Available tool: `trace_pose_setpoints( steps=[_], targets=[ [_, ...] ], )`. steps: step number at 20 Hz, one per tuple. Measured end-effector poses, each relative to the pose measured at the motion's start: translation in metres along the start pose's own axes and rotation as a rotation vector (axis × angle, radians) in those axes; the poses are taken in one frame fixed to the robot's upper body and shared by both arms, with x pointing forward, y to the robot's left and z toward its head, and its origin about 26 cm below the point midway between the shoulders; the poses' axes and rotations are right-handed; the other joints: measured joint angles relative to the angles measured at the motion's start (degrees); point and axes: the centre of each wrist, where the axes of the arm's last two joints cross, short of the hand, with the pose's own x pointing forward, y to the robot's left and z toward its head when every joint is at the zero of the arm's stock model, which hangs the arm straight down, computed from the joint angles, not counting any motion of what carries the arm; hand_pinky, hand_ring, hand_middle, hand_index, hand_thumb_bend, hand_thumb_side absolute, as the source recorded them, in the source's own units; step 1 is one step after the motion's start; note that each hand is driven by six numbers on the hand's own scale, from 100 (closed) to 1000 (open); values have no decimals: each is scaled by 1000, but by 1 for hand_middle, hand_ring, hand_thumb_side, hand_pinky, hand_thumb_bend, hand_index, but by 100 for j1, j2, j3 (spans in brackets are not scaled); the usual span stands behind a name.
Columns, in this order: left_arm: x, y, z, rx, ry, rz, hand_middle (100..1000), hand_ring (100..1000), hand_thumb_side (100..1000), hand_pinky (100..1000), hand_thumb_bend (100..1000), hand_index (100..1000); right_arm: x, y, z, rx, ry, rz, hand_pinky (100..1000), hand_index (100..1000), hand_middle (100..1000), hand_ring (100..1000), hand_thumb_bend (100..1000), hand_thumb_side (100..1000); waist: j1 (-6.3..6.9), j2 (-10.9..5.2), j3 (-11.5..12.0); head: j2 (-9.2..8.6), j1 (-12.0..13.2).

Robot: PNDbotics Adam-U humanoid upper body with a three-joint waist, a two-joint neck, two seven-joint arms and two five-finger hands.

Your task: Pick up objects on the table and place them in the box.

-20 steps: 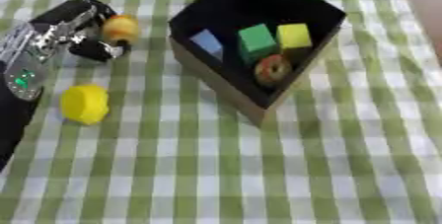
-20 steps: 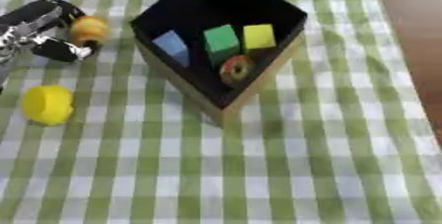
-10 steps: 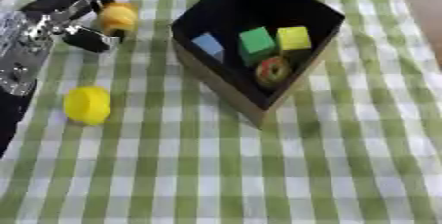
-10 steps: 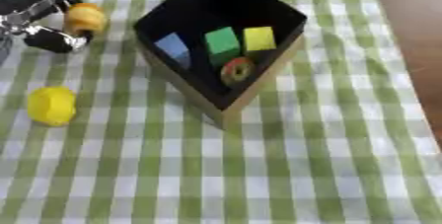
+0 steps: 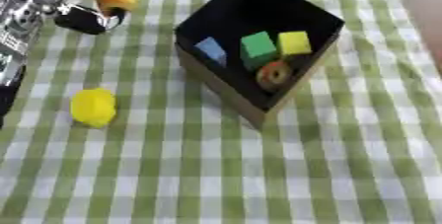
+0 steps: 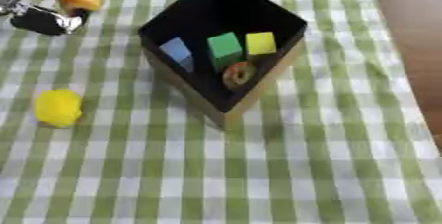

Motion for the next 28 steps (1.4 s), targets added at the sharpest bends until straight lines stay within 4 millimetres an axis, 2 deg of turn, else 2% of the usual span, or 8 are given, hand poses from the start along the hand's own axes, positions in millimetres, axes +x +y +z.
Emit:
trace_pose_setpoints(
  steps=[3,8,15,23,28],
  targets=[
    [22,11,-3,32,-71,11,691,715,276,761,196,765,1,0,-2,-2,-8,1,857,854,648,844,100,542,-6,0,-52,37,-19],
    [64,15,-12,59,-186,44,690,714,277,762,192,765,1,0,-2,-2,-11,-4,857,854,648,844,100,541,-16,-5,-115,151,2],
    [109,5,-32,38,-269,12,692,713,272,766,215,767,1,1,-3,4,-19,-8,856,854,649,843,100,541,-44,-89,-121,193,119],
    [136,-27,-50,-18,-316,-24,686,709,303,759,234,764,2,4,-6,7,-29,-27,857,854,647,844,100,541,-73,-87,-177,139,199],
    [140,-47,-54,-70,-325,-3,683,708,322,754,242,762,1,5,-6,7,-29,-35,857,853,645,845,100,542,-77,-53,-197,82,196]
  ],
)
